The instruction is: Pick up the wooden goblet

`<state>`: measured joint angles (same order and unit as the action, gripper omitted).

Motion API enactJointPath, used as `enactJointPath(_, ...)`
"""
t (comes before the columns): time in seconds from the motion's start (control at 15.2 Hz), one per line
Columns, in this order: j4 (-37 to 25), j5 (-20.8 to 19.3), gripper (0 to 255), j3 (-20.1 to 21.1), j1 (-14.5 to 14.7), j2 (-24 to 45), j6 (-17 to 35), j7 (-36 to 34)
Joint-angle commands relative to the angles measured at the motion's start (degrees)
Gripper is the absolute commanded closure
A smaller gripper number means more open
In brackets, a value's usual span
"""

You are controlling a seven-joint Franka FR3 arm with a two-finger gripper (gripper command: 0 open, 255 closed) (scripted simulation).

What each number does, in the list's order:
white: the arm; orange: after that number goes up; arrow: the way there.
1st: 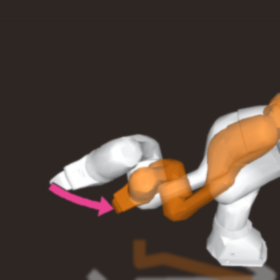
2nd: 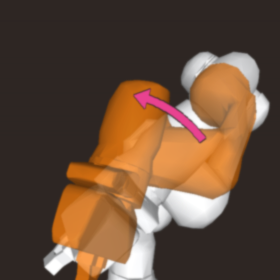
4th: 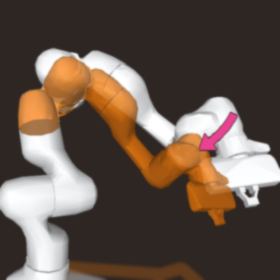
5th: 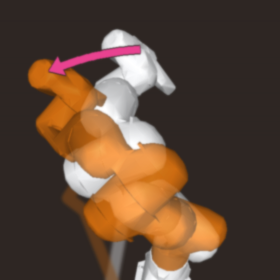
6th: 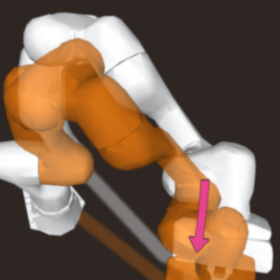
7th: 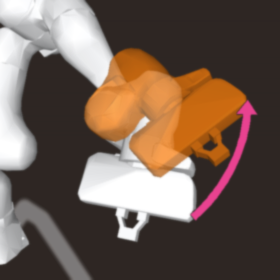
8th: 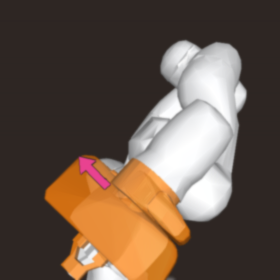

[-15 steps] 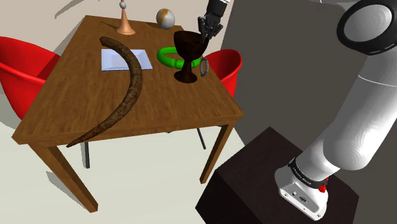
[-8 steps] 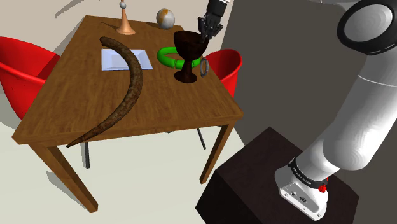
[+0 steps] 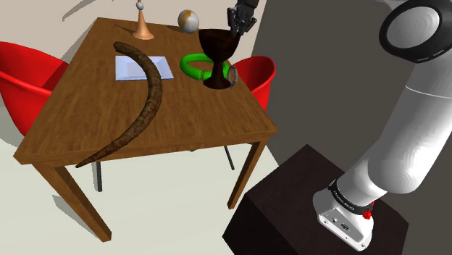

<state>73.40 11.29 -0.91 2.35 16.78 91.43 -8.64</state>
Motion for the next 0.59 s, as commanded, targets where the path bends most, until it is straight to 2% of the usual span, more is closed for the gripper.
enactJointPath(0.0,-2.41,0.01,255,0.01,-0.05,0.53,-1.74,-0.31)
enactJointPath(0.4,-10.87,0.1,255,0.06,-0.3,3.01,-7.63,-1.31)
enactJointPath(0.53,-11.09,0.1,255,0.07,-0.31,3.08,-7.78,-1.33)
